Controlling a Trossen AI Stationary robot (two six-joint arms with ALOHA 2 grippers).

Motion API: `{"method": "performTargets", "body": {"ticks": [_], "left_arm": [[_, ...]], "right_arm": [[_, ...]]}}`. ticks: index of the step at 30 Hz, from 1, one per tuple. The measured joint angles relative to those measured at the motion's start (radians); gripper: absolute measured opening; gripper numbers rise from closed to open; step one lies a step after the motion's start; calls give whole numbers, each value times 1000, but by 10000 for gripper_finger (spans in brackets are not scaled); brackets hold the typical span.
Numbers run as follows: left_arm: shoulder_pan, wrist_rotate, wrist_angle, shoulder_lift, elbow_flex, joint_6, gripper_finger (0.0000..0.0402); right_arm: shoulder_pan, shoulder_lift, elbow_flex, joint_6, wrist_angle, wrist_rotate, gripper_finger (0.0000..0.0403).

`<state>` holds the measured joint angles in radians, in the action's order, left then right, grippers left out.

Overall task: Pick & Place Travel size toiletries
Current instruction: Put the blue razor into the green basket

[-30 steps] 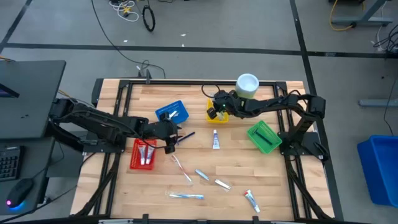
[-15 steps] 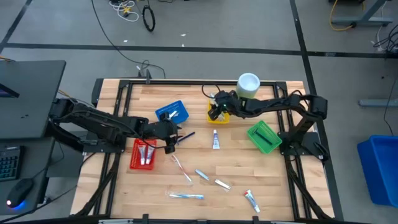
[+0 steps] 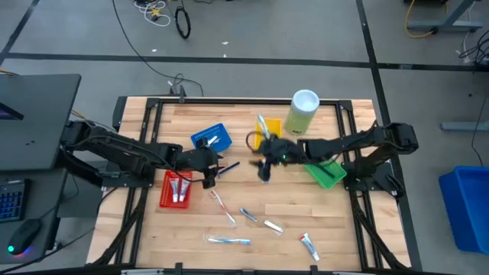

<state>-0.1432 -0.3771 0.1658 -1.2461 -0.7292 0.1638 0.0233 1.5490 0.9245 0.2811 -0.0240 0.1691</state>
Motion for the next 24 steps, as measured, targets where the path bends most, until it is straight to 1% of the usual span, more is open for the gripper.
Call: {"method": "performTargets", "body": {"ticks": [2,6,8,10,14,16,24], "left_arm": [[0,0,0,0,0,13,181],[0,0,0,0,0,9,181],[0,0,0,0,0,11,181],[0,0,0,0,0,25,181],[0,0,0,0,0,39,181],[0,0,0,0,0,39,181],[0,0,0,0,0,39,181]], "right_arm": [[47,0,0,49,44,-27,211],[122,0,0,121,147,-23,205],[148,0,0,171,198,-15,204],[165,0,0,222,222,14,205],[185,0,0,266,236,109,213],[187,0,0,272,237,133,217],[188,1,0,273,237,134,229]]}}
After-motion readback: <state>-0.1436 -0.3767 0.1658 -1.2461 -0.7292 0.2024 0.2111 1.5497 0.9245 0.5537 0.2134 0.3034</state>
